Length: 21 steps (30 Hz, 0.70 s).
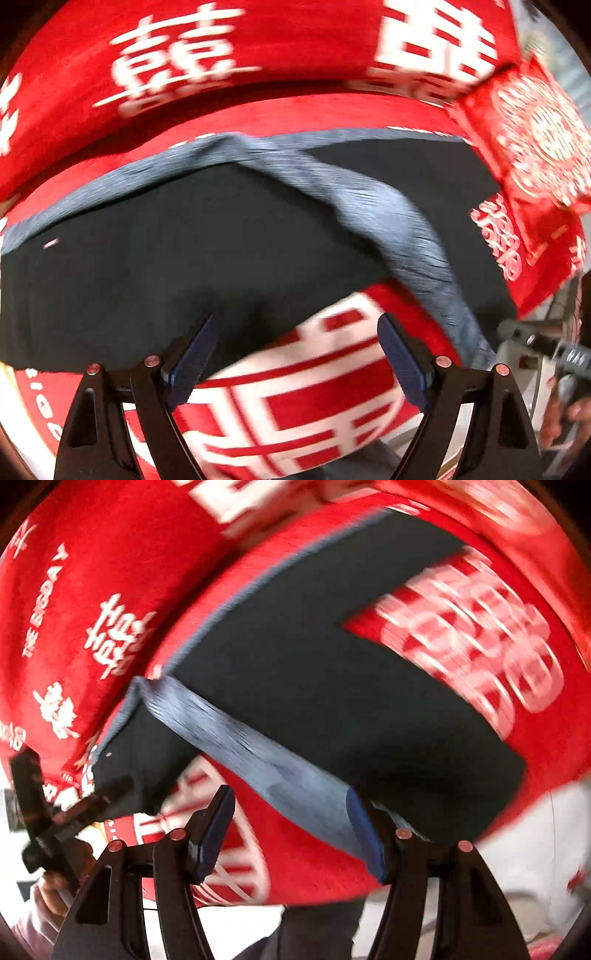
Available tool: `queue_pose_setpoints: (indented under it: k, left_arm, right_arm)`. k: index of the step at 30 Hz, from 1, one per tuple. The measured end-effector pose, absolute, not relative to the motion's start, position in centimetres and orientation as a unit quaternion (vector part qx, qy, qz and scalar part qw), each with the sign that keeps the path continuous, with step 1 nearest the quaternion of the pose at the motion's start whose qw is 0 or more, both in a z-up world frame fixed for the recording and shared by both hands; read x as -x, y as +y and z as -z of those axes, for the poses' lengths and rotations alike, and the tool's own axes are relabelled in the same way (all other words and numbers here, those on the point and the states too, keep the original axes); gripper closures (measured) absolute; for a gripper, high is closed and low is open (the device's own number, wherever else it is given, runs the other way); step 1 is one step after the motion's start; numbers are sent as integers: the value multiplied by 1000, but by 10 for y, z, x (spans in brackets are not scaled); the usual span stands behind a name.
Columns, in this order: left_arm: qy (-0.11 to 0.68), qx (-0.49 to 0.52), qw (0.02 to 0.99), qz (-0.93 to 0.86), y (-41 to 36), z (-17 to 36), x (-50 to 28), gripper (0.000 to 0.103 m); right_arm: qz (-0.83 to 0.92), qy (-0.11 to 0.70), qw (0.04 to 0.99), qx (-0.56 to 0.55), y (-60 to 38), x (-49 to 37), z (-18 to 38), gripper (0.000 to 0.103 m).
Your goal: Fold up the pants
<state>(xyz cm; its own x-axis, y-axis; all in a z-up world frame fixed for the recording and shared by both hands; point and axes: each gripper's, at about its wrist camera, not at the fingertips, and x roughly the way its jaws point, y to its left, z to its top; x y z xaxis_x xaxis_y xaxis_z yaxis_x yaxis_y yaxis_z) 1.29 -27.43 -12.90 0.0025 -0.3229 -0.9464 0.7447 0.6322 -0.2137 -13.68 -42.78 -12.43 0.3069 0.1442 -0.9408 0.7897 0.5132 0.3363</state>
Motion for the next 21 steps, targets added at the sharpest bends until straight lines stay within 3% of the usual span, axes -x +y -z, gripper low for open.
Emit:
queue_pose_setpoints:
  k: [7, 18, 19, 20, 21]
  left_arm:
    - [587, -188, 669, 414, -298, 140, 23, 14]
    - [634, -178, 629, 413, -331, 179, 53, 15]
    - [636, -178, 627, 412, -334, 181, 55, 15]
    - [639, -179, 626, 409, -336, 183, 57, 14]
    - [644, -178, 625, 405, -339, 186, 59, 15]
  right_arm:
    - [295, 509, 647, -485, -430, 231, 153, 36]
    - [190, 505, 642, -544, -443, 268, 199, 37]
    - [178, 503, 641, -552, -443, 270, 204, 43]
    - [169, 497, 640, -561, -442, 271, 207, 56]
    - [159, 489, 639, -572, -444, 271, 210, 61]
